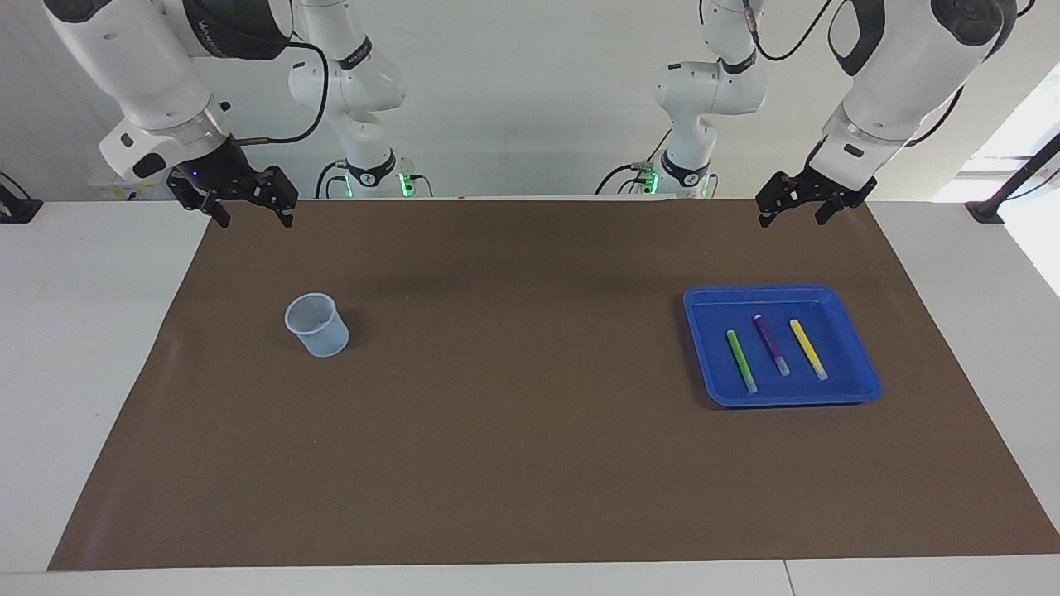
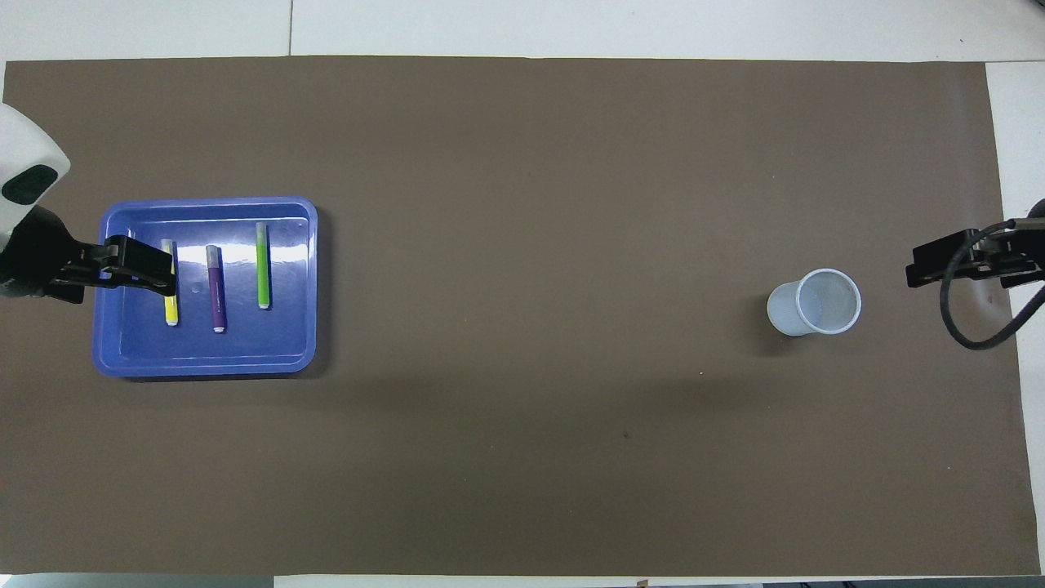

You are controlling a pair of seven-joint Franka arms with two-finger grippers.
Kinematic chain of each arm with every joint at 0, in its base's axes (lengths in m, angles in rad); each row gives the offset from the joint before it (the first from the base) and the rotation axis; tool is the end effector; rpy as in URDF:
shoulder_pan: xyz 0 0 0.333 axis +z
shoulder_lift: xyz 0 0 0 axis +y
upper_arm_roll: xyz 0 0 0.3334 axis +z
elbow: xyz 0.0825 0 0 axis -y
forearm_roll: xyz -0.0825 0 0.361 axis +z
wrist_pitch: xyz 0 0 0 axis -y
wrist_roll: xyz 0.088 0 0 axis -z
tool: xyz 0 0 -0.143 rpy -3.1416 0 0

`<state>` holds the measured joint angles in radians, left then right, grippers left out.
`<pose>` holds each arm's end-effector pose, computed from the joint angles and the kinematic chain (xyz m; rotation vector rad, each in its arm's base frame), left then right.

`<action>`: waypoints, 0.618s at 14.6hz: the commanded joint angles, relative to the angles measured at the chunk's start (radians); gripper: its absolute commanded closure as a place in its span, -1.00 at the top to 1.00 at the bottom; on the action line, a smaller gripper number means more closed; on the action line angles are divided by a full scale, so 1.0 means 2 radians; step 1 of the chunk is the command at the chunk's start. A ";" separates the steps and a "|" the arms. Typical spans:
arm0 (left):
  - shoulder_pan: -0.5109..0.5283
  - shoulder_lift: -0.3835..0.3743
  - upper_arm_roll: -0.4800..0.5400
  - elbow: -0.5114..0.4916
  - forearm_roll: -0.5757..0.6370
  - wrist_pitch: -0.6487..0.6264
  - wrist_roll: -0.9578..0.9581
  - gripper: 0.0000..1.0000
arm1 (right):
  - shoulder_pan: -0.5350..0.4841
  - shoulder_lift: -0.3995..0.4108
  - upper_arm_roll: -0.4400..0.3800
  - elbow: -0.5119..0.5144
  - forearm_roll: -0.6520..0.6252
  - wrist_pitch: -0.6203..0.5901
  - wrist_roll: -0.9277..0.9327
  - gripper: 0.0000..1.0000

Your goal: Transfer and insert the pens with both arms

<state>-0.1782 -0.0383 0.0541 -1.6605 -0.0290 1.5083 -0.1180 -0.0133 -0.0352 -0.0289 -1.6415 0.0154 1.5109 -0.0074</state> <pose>0.5013 -0.0664 0.5811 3.1192 -0.0100 -0.1825 0.5080 -0.0194 0.5880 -3.1188 0.0539 0.1482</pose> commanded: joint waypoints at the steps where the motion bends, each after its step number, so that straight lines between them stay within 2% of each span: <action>1: 0.024 -0.032 0.001 -0.065 0.005 0.054 0.001 1.00 | -0.006 -0.003 0.001 -0.002 0.008 -0.006 -0.009 1.00; 3: 0.049 -0.042 0.001 -0.111 0.005 0.093 0.024 1.00 | -0.006 -0.003 0.001 -0.002 0.008 -0.006 -0.009 1.00; 5: 0.077 -0.036 0.001 -0.149 0.005 0.134 0.048 1.00 | -0.006 -0.003 0.001 -0.002 0.008 -0.006 -0.009 1.00; 6: 0.091 -0.029 0.001 -0.167 0.005 0.159 0.063 1.00 | -0.006 -0.003 0.001 -0.002 0.008 -0.006 -0.009 1.00; 9: 0.119 0.028 0.001 -0.191 0.005 0.233 0.119 1.00 | -0.006 -0.003 0.001 -0.002 0.008 -0.006 -0.009 1.00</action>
<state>0.0276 -0.0438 0.0626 -2.0047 -0.0260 1.8781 0.0623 -0.0133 -0.0352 -0.0289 -1.6415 0.0154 1.5109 -0.0074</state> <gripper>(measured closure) 0.000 0.000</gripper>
